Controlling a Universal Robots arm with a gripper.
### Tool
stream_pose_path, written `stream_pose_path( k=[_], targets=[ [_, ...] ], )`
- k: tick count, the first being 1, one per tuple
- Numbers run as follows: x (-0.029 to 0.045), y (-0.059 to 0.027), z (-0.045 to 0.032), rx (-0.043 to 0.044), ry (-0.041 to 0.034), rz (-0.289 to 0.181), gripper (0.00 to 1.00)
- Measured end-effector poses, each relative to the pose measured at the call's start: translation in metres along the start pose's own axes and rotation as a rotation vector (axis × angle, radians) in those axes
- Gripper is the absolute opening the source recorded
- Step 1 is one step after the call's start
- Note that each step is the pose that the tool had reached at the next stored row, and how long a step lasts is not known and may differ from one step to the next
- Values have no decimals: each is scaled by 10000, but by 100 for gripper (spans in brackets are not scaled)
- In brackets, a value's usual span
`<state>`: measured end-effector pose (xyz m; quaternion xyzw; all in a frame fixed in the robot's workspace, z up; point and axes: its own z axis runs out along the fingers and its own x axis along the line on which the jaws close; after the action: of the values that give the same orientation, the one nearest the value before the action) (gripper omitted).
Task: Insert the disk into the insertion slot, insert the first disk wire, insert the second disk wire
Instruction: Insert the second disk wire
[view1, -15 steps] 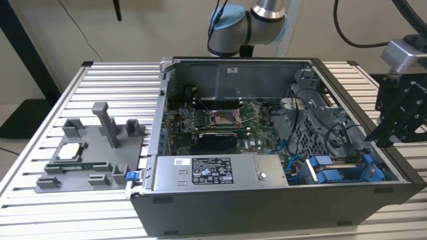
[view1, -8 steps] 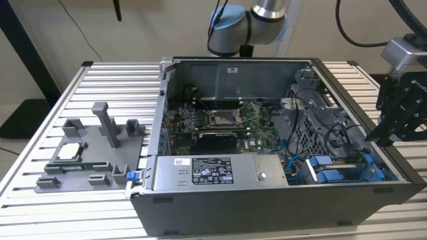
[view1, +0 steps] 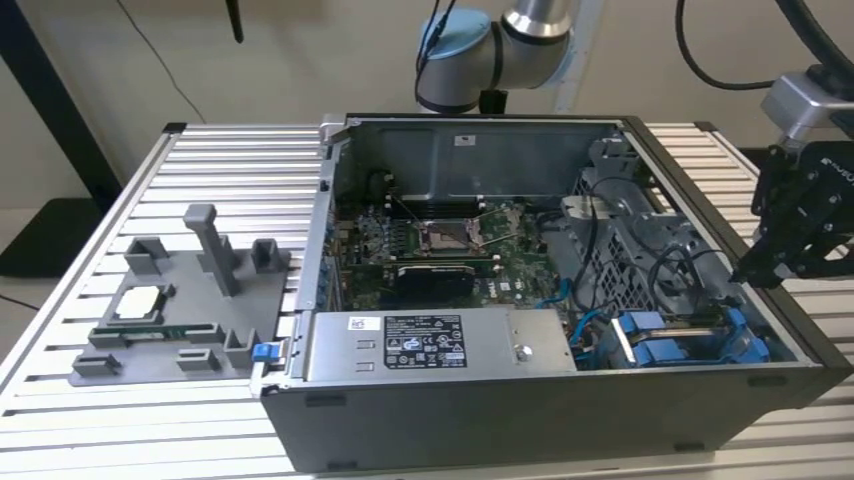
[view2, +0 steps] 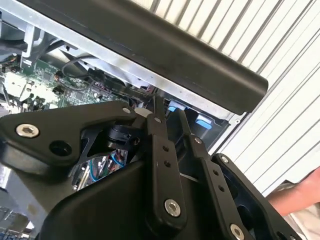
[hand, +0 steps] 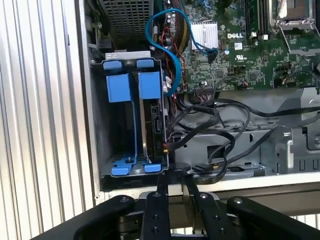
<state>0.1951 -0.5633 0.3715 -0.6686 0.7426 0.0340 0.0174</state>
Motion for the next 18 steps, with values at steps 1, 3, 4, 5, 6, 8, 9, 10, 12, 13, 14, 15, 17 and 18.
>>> stream_pose_path(
  k=[1,3,4,5,6,8,9,10,12,13,14,15,17,18],
  targets=[
    [0,0,4,-6,-94,54,100],
    [2,-2,27,-16,-282,185,100],
    [2,-3,36,-20,-345,219,100],
    [3,-4,43,-25,-412,246,100],
    [3,-4,49,-33,-491,266,100],
    [4,-5,61,-54,-696,286,100],
    [4,-5,68,-63,-764,288,100],
    [4,-5,72,-66,-783,289,100],
    [4,-5,72,-65,-783,289,100],
    [4,-5,72,-65,-784,289,100],
    [4,-5,72,-65,-784,289,100],
    [5,-5,72,-65,-784,289,100],
    [4,-5,72,-65,-785,290,0],
    [4,-4,73,-64,-786,296,0]
  ],
)
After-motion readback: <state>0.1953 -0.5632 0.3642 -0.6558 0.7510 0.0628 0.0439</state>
